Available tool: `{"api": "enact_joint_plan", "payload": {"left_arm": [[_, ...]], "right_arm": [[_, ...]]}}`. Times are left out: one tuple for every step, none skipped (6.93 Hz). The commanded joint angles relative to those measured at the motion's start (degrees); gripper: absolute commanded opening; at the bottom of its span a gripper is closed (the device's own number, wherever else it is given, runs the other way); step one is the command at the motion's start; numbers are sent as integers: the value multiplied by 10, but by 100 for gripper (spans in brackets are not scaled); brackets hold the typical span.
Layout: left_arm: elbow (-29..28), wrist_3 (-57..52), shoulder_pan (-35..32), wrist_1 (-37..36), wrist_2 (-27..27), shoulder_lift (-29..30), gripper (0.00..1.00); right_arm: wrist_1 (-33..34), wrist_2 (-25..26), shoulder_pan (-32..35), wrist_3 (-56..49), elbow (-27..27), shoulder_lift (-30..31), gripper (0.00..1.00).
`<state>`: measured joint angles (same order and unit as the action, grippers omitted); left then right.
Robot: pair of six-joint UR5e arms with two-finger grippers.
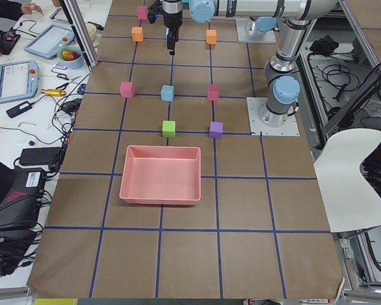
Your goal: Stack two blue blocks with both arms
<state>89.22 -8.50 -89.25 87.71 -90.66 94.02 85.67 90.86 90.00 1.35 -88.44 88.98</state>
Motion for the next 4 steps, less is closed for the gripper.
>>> {"api": "enact_joint_plan", "payload": {"left_arm": [[73,1,0,-81,1,29,100],[121,1,0,-167,2,50,100],[171,-1,0,-248,0,66,100],[200,-2,0,-306,0,79,100]], "right_arm": [[0,-1,0,2,-1,-14,100],[6,-5,0,3,-1,-39,100],[69,-3,0,4,0,-77,100],[139,-1,0,5,-1,-126,100]]}}
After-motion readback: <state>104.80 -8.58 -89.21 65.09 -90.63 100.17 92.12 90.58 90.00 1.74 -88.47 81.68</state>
